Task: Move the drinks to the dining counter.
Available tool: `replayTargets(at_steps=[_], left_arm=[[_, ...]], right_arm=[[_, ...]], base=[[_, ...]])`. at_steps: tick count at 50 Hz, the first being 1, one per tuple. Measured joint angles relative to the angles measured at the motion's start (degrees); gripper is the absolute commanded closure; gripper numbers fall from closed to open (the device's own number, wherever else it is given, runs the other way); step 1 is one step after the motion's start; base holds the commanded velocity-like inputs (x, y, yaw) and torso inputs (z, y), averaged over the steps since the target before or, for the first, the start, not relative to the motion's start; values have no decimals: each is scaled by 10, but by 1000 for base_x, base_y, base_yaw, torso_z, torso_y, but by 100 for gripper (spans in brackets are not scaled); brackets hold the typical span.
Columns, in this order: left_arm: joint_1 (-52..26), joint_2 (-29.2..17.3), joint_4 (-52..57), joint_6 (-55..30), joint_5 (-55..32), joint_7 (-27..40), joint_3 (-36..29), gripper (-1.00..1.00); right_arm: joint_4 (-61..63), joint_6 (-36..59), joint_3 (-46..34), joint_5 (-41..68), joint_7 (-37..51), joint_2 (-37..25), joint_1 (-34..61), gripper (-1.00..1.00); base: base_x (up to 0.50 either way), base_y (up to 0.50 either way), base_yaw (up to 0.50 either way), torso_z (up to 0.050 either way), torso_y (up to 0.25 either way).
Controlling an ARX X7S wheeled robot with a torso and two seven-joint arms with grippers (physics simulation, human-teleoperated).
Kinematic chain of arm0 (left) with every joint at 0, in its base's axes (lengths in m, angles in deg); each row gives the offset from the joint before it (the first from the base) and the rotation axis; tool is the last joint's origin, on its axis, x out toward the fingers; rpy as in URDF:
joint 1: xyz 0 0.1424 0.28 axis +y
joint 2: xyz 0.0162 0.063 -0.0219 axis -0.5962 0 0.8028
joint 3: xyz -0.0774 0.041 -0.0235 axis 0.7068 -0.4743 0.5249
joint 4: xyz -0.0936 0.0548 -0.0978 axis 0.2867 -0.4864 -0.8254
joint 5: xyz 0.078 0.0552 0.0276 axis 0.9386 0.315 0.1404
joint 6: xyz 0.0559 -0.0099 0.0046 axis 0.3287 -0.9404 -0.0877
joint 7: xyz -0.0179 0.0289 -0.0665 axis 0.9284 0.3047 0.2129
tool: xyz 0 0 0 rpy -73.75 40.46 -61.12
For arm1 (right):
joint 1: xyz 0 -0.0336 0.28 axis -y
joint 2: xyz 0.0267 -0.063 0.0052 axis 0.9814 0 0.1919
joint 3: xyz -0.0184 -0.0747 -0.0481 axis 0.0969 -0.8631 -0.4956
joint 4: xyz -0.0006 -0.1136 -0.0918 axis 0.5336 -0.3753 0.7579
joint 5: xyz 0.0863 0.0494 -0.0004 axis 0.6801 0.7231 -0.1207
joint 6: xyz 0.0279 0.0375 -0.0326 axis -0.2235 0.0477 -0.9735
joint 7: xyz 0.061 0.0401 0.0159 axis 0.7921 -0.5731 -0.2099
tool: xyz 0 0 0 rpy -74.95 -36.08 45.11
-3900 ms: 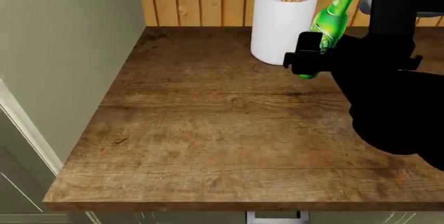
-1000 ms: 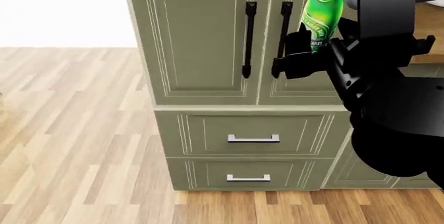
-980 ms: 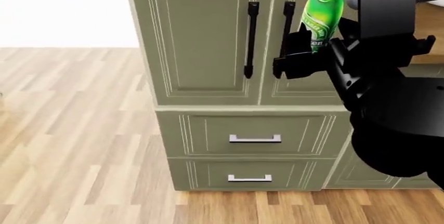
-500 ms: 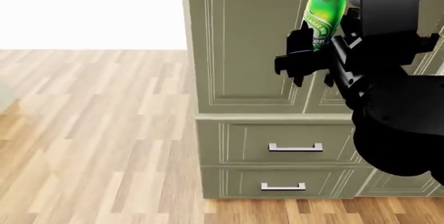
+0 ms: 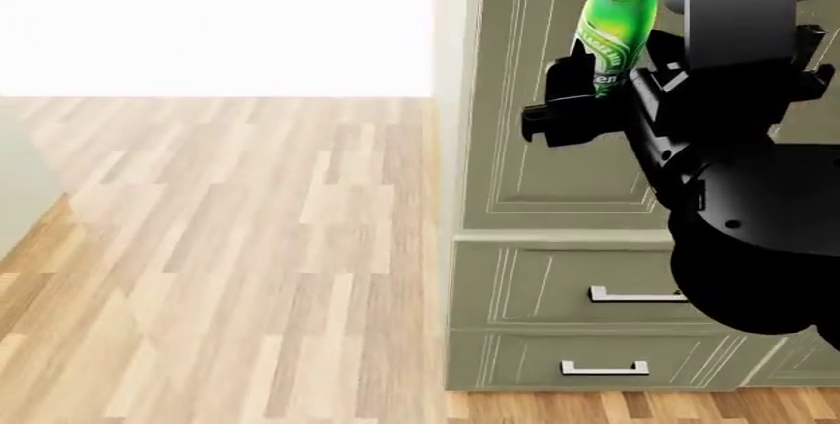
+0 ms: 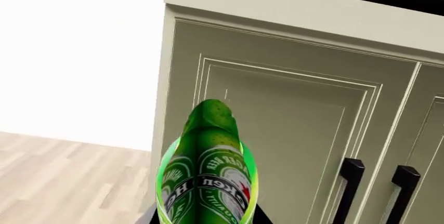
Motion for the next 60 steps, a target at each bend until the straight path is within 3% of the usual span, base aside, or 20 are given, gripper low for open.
replayTargets(at_steps=[60], left_arm=[[6, -2, 1, 3, 3, -4, 2, -100]], right_arm=[[-5, 2, -4, -4, -5, 4, 1, 100]], base=[[5, 500, 0, 0, 1]])
